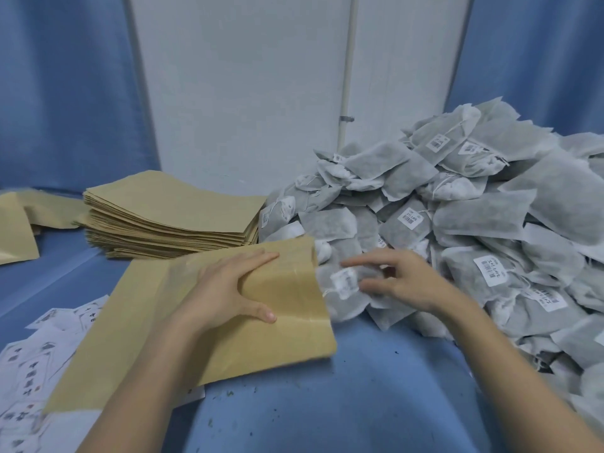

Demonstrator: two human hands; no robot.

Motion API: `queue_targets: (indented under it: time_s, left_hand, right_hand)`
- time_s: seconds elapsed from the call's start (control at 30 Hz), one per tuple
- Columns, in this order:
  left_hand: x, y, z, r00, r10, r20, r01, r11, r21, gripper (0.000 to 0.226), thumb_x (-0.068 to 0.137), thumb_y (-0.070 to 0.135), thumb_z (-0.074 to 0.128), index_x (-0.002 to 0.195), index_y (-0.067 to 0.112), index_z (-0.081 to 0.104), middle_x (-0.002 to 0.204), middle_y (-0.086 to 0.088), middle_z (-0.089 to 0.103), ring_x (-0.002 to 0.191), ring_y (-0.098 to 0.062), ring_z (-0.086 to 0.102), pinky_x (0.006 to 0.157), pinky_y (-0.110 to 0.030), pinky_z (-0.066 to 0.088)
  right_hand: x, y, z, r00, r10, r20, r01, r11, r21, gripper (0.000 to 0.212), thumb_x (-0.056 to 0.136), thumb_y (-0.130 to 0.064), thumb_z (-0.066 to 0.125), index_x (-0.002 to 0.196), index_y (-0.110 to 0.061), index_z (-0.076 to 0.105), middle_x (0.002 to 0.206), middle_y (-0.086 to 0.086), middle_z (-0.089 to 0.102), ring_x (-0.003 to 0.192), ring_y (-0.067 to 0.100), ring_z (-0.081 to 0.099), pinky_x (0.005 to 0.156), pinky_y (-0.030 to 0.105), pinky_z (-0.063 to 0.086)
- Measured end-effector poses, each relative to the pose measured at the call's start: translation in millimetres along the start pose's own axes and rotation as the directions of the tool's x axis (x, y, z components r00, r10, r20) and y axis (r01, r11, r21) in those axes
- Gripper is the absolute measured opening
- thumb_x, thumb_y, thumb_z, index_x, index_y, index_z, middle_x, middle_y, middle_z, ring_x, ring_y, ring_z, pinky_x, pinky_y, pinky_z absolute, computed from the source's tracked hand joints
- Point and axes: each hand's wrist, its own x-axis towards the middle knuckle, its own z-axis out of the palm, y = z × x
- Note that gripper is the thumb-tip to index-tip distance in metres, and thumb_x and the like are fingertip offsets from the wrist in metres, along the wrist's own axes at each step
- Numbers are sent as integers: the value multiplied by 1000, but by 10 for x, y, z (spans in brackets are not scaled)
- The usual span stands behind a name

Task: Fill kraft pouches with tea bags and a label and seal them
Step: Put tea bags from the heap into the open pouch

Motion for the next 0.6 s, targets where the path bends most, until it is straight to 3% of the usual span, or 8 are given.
queue_targets:
  time_s: [0.1, 0.2, 0.3, 0.37, 0.43, 0.5, 0.57, 0.6]
  left_hand:
    - [0, 43, 80, 996, 71, 62, -75, 995, 68, 89, 58, 38, 86, 131, 53, 39, 138, 35, 28, 131, 8, 21, 115, -29, 9]
    - [0, 56, 117, 995, 101, -5, -101, 993, -67, 78, 60, 36, 86, 122, 58, 45, 119, 47, 38, 104, 33, 32, 88, 6, 21]
    - [-9, 42, 100, 996, 88, -26, -90, 992, -90, 77, 59, 33, 87, 121, 57, 49, 117, 46, 43, 104, 31, 36, 85, 7, 22]
    - [-13, 22, 87, 997, 80, -16, -81, 993, -90, 77, 58, 30, 88, 123, 52, 53, 122, 39, 47, 113, 19, 40, 92, 1, 24]
    - [-24, 3, 70, 997, 74, -26, -76, 996, -47, 77, 59, 33, 87, 125, 51, 52, 118, 44, 44, 108, 21, 37, 88, 4, 23]
    - [-28, -13, 56, 997, 59, -57, -61, 998, -25, 77, 59, 37, 86, 125, 54, 50, 113, 49, 39, 103, 22, 34, 83, 8, 21]
    - [-25, -23, 48, 996, 46, -77, -49, 998, -38, 78, 59, 38, 86, 125, 57, 47, 117, 45, 41, 107, 17, 35, 84, 8, 21]
    - [-17, -30, 46, 995, 38, -87, -42, 998, -48, 79, 59, 38, 86, 125, 56, 47, 120, 41, 43, 108, 15, 36, 85, 7, 21]
  right_hand:
    - [186, -207, 267, 999, 31, 23, -32, 999, 43, 33, 71, -11, 73, 91, -35, 62, 69, -17, 61, 62, 5, 51, 62, 15, 43]
    - [335, -284, 548, 968, 247, -49, -209, 897, 389, 20, 81, -1, 60, 91, -18, 56, 67, 1, 51, 59, 11, 47, 54, 18, 41]
    - [368, -370, 841, 884, 440, -159, -309, 804, 509, 17, 84, -26, 46, 97, -17, 42, 82, -2, 49, 81, 17, 48, 69, 24, 41]
    - [361, -366, 922, 879, 468, -88, -347, 756, 555, 45, 66, -45, 40, 102, -18, 37, 92, 4, 50, 88, 19, 45, 83, 34, 42]
    - [310, -324, 888, 931, 363, 40, -332, 796, 507, 44, 76, -33, 58, 112, -22, 34, 93, 6, 59, 85, 16, 52, 84, 37, 47]
    - [245, -197, 769, 960, 266, 84, -272, 822, 500, 50, 84, -11, 62, 124, -26, 36, 80, -3, 69, 74, 10, 61, 72, 28, 51]
    - [152, -51, 587, 966, 225, -127, -169, 923, 345, 56, 84, -17, 66, 132, -28, 39, 79, -6, 72, 75, 8, 65, 75, 24, 49]
    - [110, 57, 477, 938, 205, -279, -177, 977, 122, 60, 81, -28, 69, 133, -27, 40, 89, -5, 72, 85, 10, 63, 80, 25, 47]
